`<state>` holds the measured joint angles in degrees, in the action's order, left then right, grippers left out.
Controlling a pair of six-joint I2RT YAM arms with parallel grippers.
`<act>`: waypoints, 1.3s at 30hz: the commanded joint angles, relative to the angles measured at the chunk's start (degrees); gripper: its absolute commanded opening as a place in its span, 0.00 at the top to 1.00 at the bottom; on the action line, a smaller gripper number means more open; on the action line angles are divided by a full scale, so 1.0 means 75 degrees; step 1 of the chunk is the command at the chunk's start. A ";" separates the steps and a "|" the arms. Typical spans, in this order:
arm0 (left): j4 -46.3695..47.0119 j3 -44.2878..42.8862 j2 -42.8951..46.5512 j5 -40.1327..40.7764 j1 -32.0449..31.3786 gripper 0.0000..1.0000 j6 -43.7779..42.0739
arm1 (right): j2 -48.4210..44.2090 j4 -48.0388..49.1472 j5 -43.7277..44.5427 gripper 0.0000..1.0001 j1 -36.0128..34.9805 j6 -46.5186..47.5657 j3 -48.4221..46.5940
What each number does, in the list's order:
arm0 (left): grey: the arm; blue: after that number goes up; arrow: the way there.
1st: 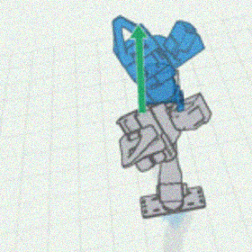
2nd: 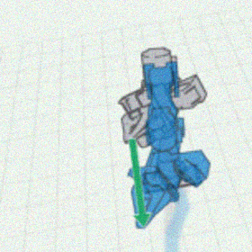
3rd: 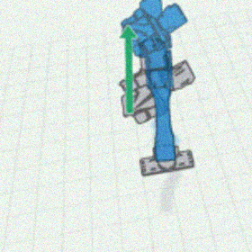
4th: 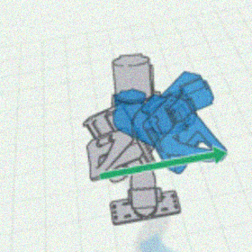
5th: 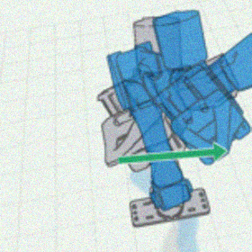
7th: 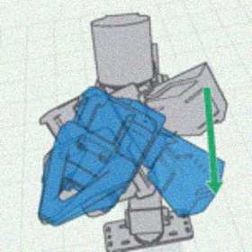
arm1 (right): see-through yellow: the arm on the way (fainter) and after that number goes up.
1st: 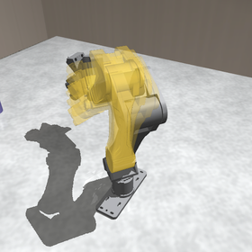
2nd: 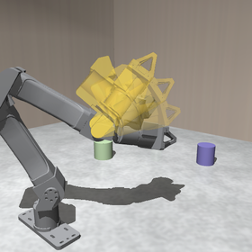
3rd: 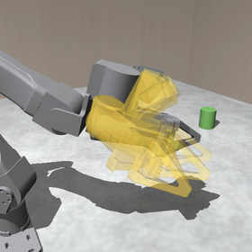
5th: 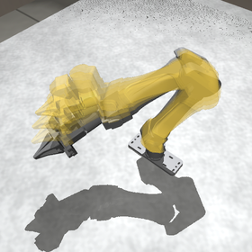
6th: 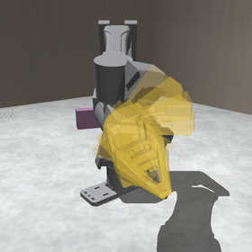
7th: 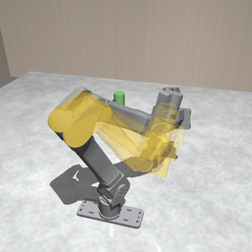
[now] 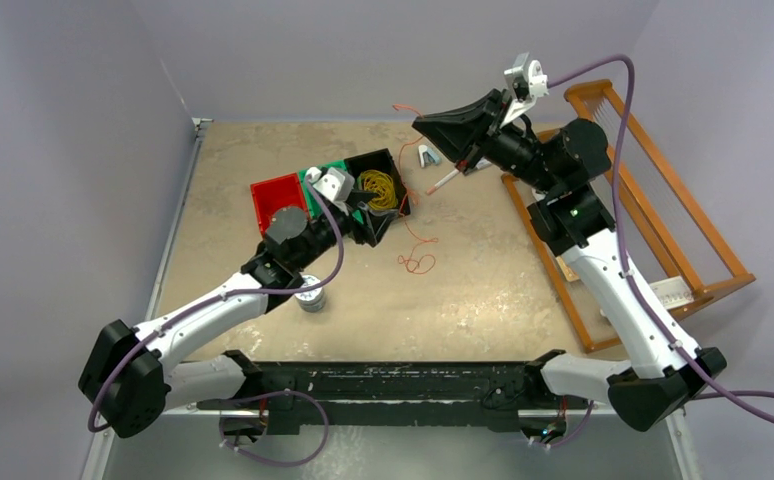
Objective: Untangle the cables
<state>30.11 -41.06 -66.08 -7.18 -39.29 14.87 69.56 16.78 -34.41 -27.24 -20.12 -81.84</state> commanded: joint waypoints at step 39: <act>0.1358 -0.0870 -0.0839 -0.0400 0.0004 1.00 0.0495 | -0.0131 0.1060 0.0109 1.00 0.0036 -0.0730 0.0393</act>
<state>38.54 -45.30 -73.38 -9.41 -39.29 17.41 69.73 22.68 -35.48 -27.24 -25.91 -79.75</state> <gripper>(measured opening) 0.027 0.008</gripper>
